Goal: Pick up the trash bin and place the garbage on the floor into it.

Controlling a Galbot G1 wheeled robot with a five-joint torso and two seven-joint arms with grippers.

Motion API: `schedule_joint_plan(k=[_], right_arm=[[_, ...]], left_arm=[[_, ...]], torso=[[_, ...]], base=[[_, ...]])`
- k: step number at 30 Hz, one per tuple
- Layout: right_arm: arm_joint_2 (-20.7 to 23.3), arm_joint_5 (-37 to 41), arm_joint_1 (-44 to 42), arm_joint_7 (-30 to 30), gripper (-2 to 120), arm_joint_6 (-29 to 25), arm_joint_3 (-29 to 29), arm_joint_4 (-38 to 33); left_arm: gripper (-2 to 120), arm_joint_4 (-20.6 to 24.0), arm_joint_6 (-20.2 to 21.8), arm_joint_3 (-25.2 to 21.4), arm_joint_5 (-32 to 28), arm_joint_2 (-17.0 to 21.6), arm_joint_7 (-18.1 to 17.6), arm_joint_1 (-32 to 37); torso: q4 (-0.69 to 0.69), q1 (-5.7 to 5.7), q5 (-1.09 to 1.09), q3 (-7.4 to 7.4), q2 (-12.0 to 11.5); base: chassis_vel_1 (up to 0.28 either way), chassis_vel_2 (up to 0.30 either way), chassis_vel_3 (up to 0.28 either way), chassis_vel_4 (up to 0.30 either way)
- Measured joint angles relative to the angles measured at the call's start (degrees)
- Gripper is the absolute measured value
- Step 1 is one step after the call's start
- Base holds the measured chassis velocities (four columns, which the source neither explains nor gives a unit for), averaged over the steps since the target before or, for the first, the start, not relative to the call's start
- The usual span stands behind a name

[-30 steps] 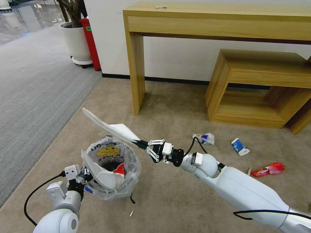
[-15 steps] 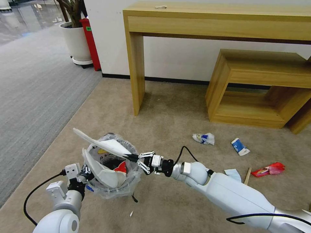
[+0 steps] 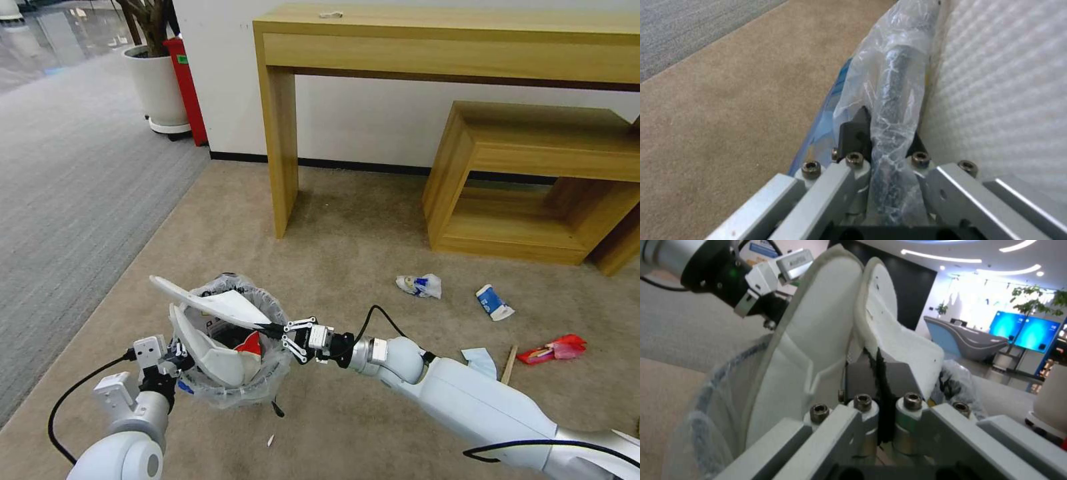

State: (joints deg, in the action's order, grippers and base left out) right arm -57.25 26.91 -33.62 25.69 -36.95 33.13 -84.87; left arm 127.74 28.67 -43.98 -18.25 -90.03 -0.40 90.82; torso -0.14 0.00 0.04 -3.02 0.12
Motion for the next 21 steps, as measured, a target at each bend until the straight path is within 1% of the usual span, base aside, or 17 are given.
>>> schedule_joint_plan(k=[7, 8, 9, 10, 12, 13, 16, 17, 20, 21], right_arm=[[-0.02, -1.50, -0.27, -0.46, 0, -0.11, -0.05, 0.63], [-0.07, -1.84, -0.38, -0.52, 2, -0.12, -0.08, 0.87], [-0.14, -2.21, -0.51, -0.58, 7, -0.14, -0.12, 1.18], [-0.14, -2.21, -0.51, -0.58, 7, -0.14, -0.12, 1.18], [-0.33, -2.97, -0.70, -0.85, 14, -0.17, -0.12, 1.68], [-0.33, -2.97, -0.70, -0.85, 14, -0.17, -0.12, 1.68], [-0.79, -3.61, -0.72, -1.21, 29, -0.17, 0.00, 2.29], [-0.79, -3.61, -0.72, -1.21, 29, -0.17, 0.00, 2.29], [-1.49, -4.07, -0.68, -1.51, 45, -0.17, 0.15, 2.79], [-1.49, -4.07, -0.68, -1.51, 45, -0.17, 0.15, 2.79]], left_arm=[[2, 0.46, 0.00, 0.00, 0.01, -0.02, 0.02, 0.12], [2, 0.55, 0.00, 0.00, 0.01, -0.03, 0.02, 0.18], [2, 0.68, 0.00, 0.01, 0.01, -0.05, 0.02, 0.30], [2, 0.68, 0.00, 0.01, 0.01, -0.05, 0.02, 0.30], [2, 0.94, 0.00, 0.12, 0.01, -0.10, 0.08, 0.49], [2, 0.94, 0.00, 0.12, 0.01, -0.10, 0.08, 0.49], [2, 1.40, 0.00, 0.30, 0.08, -0.14, 0.12, 0.75], [2, 1.40, 0.00, 0.30, 0.08, -0.14, 0.12, 0.75], [2, 1.69, -0.01, 0.38, 0.12, -0.17, 0.19, 0.97], [2, 1.69, -0.01, 0.38, 0.12, -0.17, 0.19, 0.97]], torso=[[0.00, 0.00, 0.00, 0.00, 0.00], [0.00, 0.00, 0.00, 0.00, 0.00], [0.00, 0.00, 0.00, 0.00, 0.00], [0.00, 0.00, 0.00, 0.00, 0.00], [0.00, 0.00, 0.00, 0.00, 0.00], [0.00, 0.00, 0.00, 0.00, 0.00], [0.00, 0.00, 0.00, 0.00, 0.00], [0.00, 0.00, 0.00, 0.00, 0.00], [0.00, 0.00, 0.00, 0.00, 0.00], [0.00, 0.00, 0.00, 0.00, 0.00]], base=[[0.000, 0.000, 0.000, 0.000], [0.000, 0.000, 0.000, 0.000], [0.000, 0.000, 0.000, 0.000], [0.000, 0.000, 0.000, 0.000], [0.000, 0.000, 0.000, 0.000], [0.000, 0.000, 0.000, 0.000], [0.000, 0.000, 0.000, 0.000], [0.000, 0.000, 0.000, 0.000], [0.000, 0.000, 0.000, 0.000], [0.000, 0.000, 0.000, 0.000]])
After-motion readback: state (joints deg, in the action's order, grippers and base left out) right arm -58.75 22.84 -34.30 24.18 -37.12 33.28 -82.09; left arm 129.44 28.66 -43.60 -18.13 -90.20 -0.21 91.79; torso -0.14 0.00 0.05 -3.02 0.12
